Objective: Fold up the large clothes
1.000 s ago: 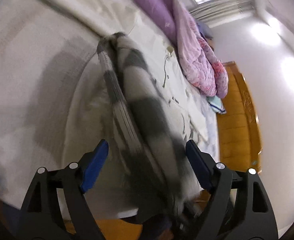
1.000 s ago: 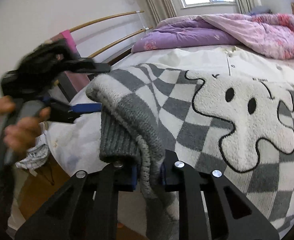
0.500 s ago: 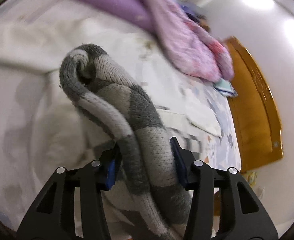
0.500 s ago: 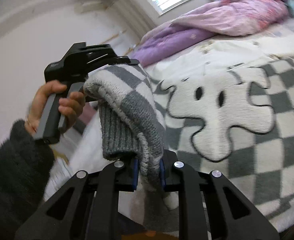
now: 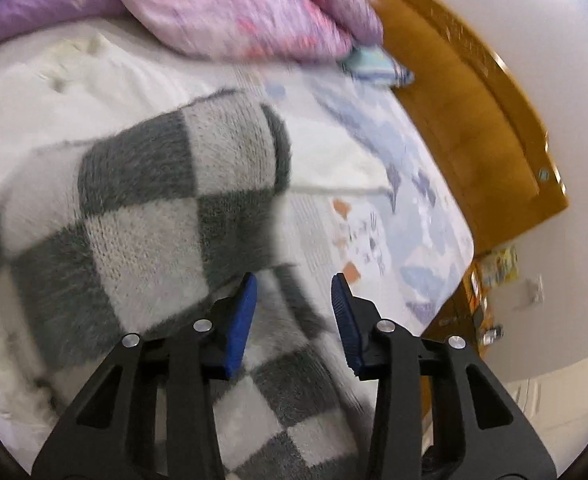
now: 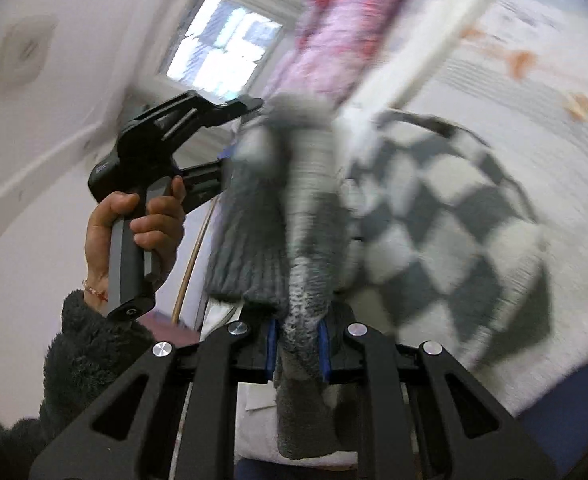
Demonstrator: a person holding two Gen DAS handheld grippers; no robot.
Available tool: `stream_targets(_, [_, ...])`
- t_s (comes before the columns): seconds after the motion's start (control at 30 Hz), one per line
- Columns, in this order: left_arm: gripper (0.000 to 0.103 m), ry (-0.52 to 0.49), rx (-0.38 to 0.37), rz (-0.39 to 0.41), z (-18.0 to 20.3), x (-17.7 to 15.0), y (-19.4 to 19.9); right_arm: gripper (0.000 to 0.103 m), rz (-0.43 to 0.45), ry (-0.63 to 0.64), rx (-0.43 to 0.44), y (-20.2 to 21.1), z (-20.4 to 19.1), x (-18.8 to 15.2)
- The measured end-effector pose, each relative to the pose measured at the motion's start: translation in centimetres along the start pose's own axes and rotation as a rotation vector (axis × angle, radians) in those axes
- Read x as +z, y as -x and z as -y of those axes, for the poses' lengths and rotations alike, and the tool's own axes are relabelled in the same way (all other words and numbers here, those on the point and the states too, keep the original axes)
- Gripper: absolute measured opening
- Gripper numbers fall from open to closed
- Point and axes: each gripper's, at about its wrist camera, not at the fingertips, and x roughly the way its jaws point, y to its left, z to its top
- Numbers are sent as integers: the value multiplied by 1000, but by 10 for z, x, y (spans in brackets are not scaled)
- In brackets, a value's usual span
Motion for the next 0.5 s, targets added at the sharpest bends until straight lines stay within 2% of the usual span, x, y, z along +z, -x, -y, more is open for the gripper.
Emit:
stream_targets(0.1, [37, -36, 43, -66, 12, 2, -45, 14, -3, -48, -97, 1, 31, -6])
stream_targets(0.17, [37, -78, 39, -106, 19, 0, -64, 14, -1, -71, -112, 1, 41, -6])
stream_targets(0.2, [38, -91, 26, -99, 24, -3, -63, 14, -1, -70, -113, 3, 40, -6])
stream_targets(0.23, [40, -101, -6, -84, 26, -4, -58, 14, 5, -42, -111, 7, 34, -6])
stream_targets(0.27, [49, -115, -36, -60, 28, -6, -49, 14, 11, -25, -106, 12, 29, -5])
stream_targets(0.33, [51, -136, -50, 1, 29, -8, -26, 14, 21, -17, -92, 17, 26, -8])
stream_targets(0.37, [56, -146, -65, 29, 28, -10, -14, 14, 25, -20, -93, 19, 28, -9])
stream_targets(0.43, [64, -132, -22, 95, 19, -16, 10, 14, 40, -35, -116, 23, 33, -12])
stream_targets(0.5, [64, -110, 42, 128, -2, -25, 30, 14, 37, -75, -147, 25, 49, -15])
